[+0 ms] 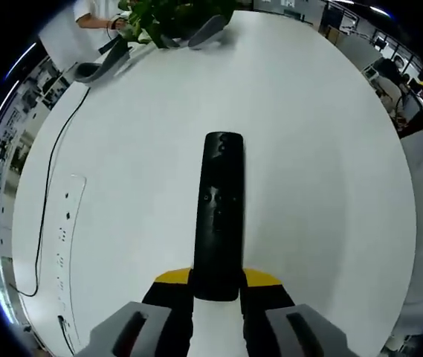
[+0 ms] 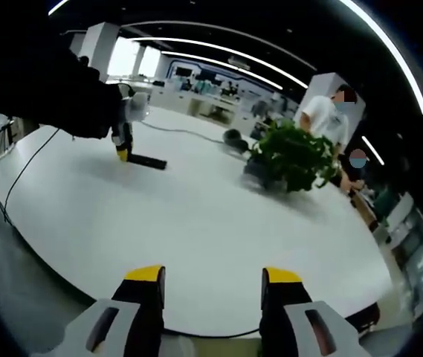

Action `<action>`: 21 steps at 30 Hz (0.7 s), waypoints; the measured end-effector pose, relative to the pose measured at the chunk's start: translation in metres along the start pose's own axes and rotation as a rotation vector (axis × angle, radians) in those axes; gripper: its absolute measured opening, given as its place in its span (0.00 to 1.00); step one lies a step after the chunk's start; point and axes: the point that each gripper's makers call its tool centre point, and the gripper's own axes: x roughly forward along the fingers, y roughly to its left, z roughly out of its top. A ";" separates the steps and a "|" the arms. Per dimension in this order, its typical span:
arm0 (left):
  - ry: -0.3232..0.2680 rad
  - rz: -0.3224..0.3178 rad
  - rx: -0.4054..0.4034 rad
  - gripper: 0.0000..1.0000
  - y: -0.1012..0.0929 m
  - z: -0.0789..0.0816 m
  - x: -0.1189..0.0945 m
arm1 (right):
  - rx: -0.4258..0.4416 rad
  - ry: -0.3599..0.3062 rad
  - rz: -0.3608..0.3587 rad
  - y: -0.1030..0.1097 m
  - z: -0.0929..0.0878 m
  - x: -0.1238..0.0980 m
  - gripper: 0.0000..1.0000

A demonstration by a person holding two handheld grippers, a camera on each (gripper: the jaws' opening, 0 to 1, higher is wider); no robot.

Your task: Press the specified remote control buttons in sequence, fully releasing each button before pressing the next.

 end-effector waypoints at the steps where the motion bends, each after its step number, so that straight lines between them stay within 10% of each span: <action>1: 0.002 -0.006 0.001 0.23 -0.002 0.000 0.000 | -0.001 -0.001 0.000 0.000 0.000 0.000 0.49; 21: 0.077 -0.020 0.094 0.23 -0.038 -0.006 -0.002 | 0.012 -0.036 -0.014 -0.003 0.006 -0.004 0.47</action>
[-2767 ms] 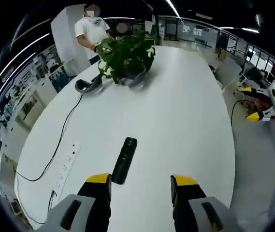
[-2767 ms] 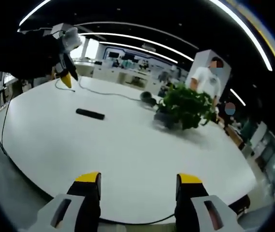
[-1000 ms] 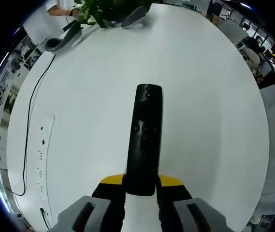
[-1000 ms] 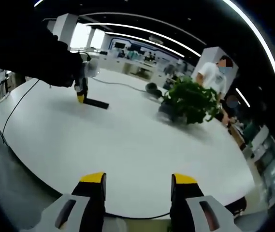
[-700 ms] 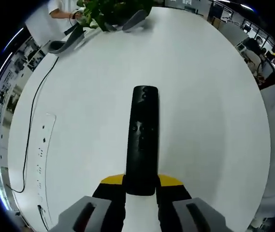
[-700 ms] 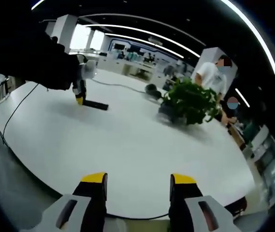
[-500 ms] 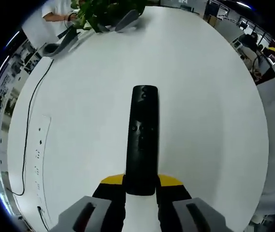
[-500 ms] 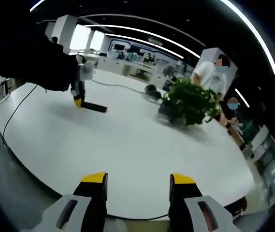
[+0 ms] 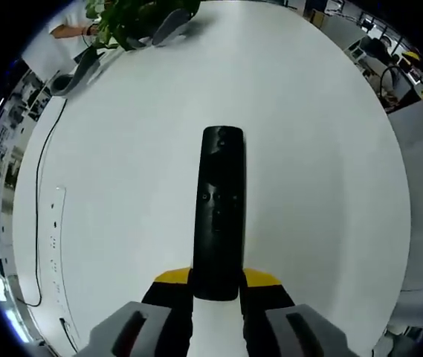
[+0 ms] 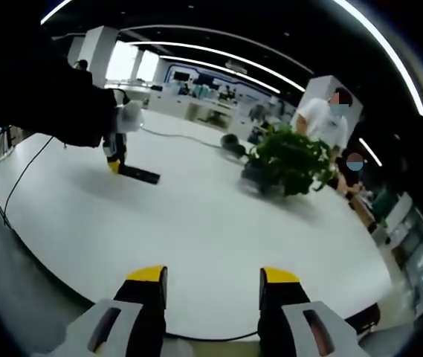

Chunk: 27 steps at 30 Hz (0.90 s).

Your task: Press the specified remote control buttons in sequence, fully releasing each button before pressing the next.

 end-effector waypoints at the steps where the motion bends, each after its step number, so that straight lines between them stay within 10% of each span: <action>1: 0.002 0.001 -0.006 0.23 0.000 0.000 0.000 | 0.000 -0.001 0.000 0.000 0.000 0.000 0.47; 27: 0.016 -0.003 -0.020 0.23 -0.048 -0.005 -0.001 | -0.001 -0.024 -0.002 0.000 0.003 -0.002 0.46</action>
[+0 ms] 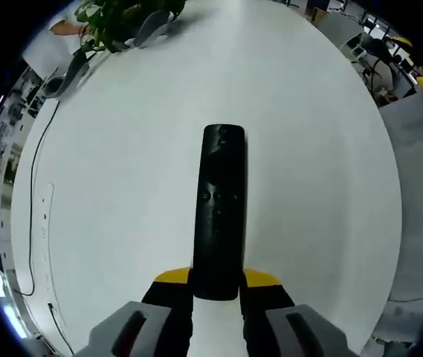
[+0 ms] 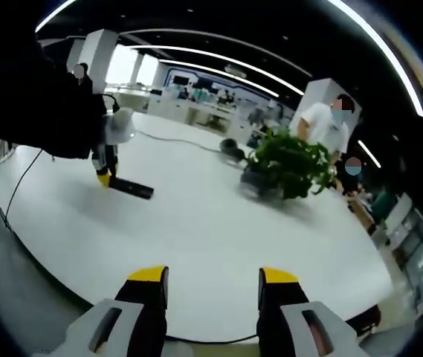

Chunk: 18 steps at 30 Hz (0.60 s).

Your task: Press the specified remote control buttons in sequence, fully releasing each button before pressing the next.

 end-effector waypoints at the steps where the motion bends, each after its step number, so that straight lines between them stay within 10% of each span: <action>1: -0.003 0.001 -0.005 0.23 -0.003 0.000 0.000 | -0.001 -0.001 0.001 0.000 0.000 0.000 0.46; 18: 0.005 0.003 0.000 0.23 -0.038 -0.001 -0.002 | 0.005 -0.018 0.006 0.001 0.003 -0.001 0.45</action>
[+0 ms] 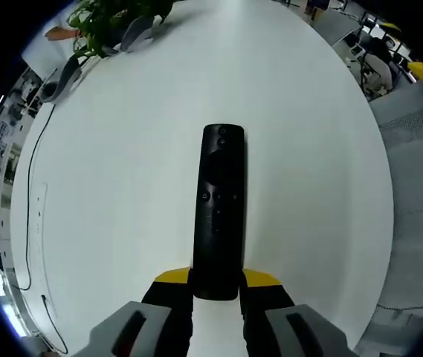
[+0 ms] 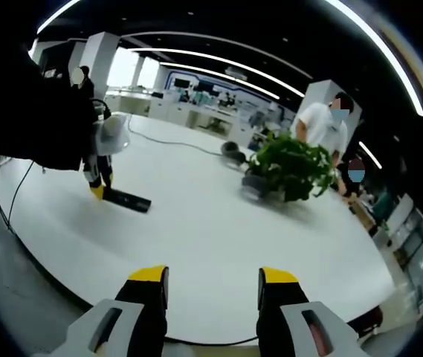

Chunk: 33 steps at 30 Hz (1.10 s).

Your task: Press the specified remote control buttons in sequence, fully releasing each button before pressing the next.

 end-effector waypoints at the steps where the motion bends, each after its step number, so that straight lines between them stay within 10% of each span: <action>1: 0.000 -0.001 -0.002 0.23 -0.003 0.000 0.000 | -0.001 0.003 0.000 0.000 0.000 0.000 0.45; 33: -0.001 0.002 -0.011 0.24 -0.067 -0.003 -0.004 | -0.024 0.016 0.018 0.004 -0.003 0.000 0.44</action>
